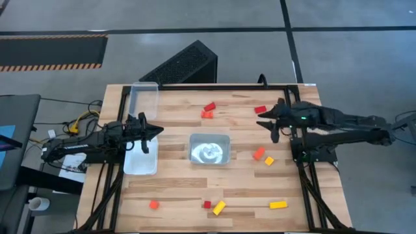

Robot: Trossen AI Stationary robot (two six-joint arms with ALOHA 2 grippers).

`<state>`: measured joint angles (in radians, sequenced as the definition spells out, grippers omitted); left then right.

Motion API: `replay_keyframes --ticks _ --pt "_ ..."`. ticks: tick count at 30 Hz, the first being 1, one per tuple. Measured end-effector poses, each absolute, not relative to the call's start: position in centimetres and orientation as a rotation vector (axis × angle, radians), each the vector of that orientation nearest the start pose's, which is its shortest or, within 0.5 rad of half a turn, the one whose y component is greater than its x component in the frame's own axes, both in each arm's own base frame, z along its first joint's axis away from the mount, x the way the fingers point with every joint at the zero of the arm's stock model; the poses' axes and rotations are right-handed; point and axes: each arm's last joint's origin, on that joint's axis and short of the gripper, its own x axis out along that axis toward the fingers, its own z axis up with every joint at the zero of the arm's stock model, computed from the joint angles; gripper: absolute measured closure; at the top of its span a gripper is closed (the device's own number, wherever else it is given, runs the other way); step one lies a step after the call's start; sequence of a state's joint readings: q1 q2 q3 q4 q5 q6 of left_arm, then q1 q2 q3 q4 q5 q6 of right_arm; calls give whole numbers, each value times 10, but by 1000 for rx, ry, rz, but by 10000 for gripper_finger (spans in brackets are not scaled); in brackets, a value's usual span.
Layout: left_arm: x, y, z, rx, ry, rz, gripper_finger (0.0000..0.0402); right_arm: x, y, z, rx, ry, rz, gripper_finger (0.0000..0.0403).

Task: Sort & place blocks by color
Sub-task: Put the middle right orange wooden block into the gray bin

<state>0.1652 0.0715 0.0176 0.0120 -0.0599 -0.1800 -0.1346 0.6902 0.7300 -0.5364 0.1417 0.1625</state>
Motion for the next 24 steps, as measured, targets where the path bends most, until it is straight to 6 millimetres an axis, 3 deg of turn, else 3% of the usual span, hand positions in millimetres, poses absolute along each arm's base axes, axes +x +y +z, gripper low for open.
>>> replay_keyframes --ticks 3,7,11,17,24 --pt "99 18 165 -182 22 228 401 153 -27 288 150 699 -285 175" --pt "99 18 165 -182 22 228 401 174 -25 275 84 863 -159 147" --pt "99 18 165 -182 22 228 401 190 -16 252 19 1039 -57 143" --pt "99 18 165 -182 22 228 401 199 -5 217 39 1372 -37 143" --pt "99 18 165 -181 22 228 402 212 11 190 -81 1521 50 143"
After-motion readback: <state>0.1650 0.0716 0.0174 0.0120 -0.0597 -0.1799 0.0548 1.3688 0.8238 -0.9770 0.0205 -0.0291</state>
